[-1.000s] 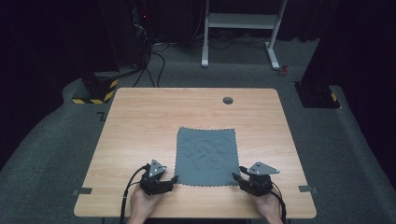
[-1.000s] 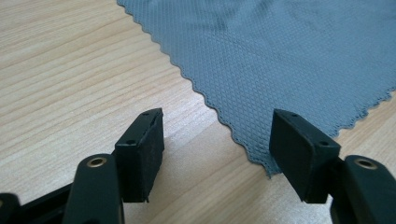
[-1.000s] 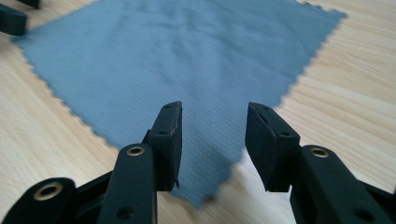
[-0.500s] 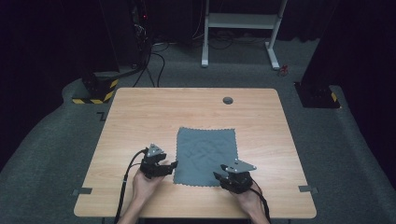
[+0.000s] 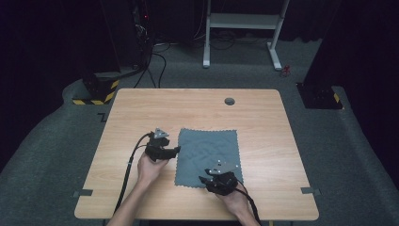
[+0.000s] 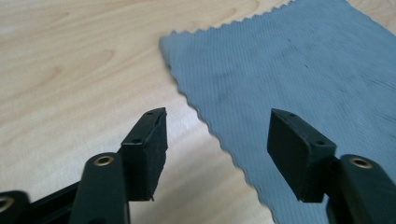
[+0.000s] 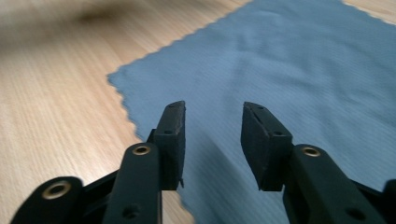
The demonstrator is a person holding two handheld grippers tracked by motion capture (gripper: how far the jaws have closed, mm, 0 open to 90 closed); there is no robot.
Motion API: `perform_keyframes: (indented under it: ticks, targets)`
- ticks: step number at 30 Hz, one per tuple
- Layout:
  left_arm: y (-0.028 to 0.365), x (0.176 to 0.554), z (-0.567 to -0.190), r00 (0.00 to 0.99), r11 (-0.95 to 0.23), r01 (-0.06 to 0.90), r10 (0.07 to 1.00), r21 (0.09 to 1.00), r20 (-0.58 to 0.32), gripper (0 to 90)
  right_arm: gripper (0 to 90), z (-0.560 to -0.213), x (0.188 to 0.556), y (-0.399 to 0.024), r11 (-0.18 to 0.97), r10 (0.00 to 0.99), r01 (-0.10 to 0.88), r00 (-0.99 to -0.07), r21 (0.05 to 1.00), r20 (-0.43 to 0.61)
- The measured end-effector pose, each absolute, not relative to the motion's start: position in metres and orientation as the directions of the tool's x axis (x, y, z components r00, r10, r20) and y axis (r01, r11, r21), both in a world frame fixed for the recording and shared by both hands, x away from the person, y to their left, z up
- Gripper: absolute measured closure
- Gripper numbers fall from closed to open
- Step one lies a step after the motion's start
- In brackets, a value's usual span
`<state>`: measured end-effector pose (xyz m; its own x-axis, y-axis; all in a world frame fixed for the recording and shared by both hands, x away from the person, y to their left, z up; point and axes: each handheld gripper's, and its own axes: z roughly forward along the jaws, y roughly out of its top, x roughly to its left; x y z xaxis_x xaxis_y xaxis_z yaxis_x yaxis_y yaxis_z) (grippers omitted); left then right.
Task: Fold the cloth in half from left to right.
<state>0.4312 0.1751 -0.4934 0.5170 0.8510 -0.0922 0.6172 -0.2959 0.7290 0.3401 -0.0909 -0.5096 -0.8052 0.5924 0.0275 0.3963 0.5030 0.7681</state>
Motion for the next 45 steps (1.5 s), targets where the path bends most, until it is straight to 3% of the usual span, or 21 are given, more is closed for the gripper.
perform_keyframes:
  ticks: [14,27,33,38,45]
  targets:
    - [0.165,0.477,-0.494,0.486,-0.299,0.646,0.871,0.702,-0.077,45.3,66.3,-0.519,0.332,-0.018,0.616,0.437,0.274,-0.899,0.739,-0.032]
    - [0.159,0.512,-0.508,0.404,-0.248,0.697,0.911,0.673,-0.083,49.9,64.8,-0.523,0.326,-0.003,0.639,0.419,0.26,-0.907,0.724,-0.044]
    - [0.157,0.517,-0.512,0.392,-0.251,0.701,0.918,0.667,-0.067,53.2,70.5,-0.523,0.324,-0.003,0.644,0.414,0.25,-0.909,0.723,-0.054]
    - [0.151,0.516,-0.512,0.408,-0.289,0.682,0.913,0.672,-0.021,62.1,77.5,-0.523,0.323,-0.002,0.646,0.421,0.249,-0.905,0.722,-0.066]
    - [0.149,0.519,-0.512,0.404,-0.28,0.689,0.914,0.669,-0.033,76.7,88.2,-0.523,0.318,0.001,0.66,0.435,0.228,-0.893,0.716,-0.117]
